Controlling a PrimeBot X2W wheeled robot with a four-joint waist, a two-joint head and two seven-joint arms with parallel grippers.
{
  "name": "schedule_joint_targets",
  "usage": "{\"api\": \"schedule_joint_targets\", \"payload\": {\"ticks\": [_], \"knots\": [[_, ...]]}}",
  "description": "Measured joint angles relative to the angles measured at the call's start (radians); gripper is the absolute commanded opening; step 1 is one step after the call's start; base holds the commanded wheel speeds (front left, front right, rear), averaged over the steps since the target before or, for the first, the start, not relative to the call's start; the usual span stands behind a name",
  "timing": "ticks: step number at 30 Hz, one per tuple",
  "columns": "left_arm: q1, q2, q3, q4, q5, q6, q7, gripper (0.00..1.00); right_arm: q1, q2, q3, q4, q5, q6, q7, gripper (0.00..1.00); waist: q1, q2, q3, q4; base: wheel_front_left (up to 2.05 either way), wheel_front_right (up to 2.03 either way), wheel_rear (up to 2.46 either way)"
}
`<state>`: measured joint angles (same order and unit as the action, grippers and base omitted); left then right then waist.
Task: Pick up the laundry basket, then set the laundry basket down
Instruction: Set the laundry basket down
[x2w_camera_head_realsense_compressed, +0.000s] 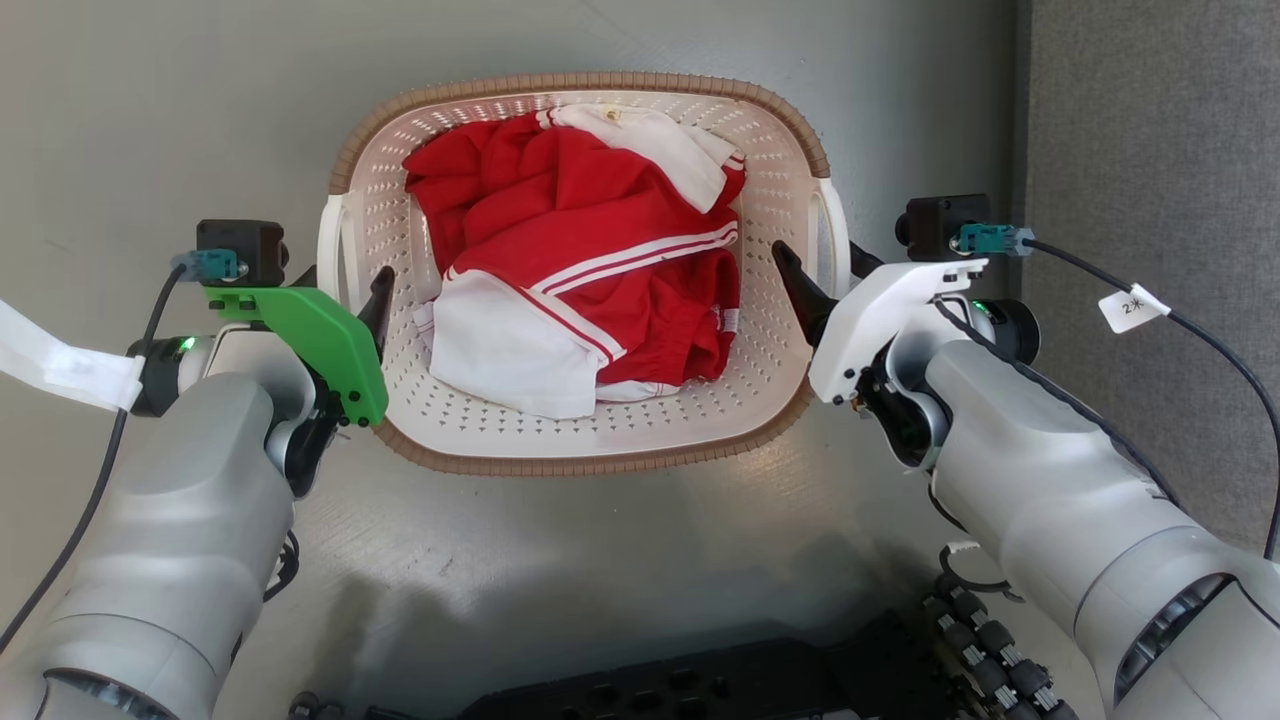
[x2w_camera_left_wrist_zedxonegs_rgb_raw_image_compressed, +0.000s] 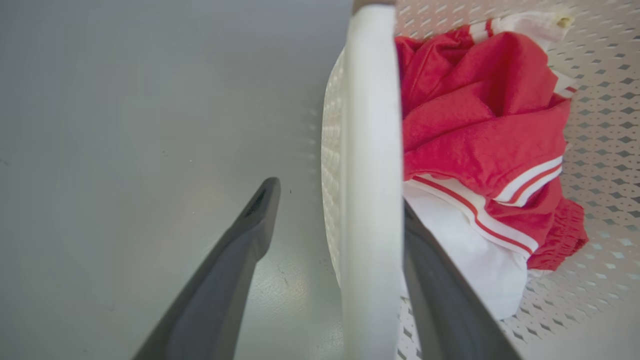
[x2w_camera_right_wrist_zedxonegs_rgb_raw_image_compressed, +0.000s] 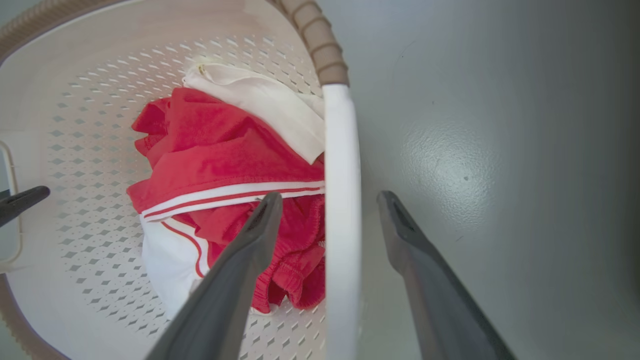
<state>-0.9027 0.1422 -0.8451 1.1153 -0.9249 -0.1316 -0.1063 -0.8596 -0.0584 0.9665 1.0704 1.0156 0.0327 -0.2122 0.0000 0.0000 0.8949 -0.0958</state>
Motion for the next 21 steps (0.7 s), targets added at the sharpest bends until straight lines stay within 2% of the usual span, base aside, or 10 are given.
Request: {"api": "schedule_joint_targets", "payload": {"ticks": [11, 21], "knots": [[-0.002, 0.001, -0.011, 0.008, -0.006, 0.0, -0.025, 1.0, -0.011, 0.0, 0.021, 0.004, 0.022, -0.001, -0.007, 1.0, 0.0, 0.0, -0.023, 0.001, 0.0, 0.0, 0.0], [0.002, 0.014, -0.011, -0.008, -0.042, 0.0, -0.081, 1.0, -0.009, 0.0, 0.018, 0.012, 0.042, 0.007, -0.025, 1.0, 0.0, 0.0, -0.132, -0.014, 0.0, 0.0, 0.0]]}}
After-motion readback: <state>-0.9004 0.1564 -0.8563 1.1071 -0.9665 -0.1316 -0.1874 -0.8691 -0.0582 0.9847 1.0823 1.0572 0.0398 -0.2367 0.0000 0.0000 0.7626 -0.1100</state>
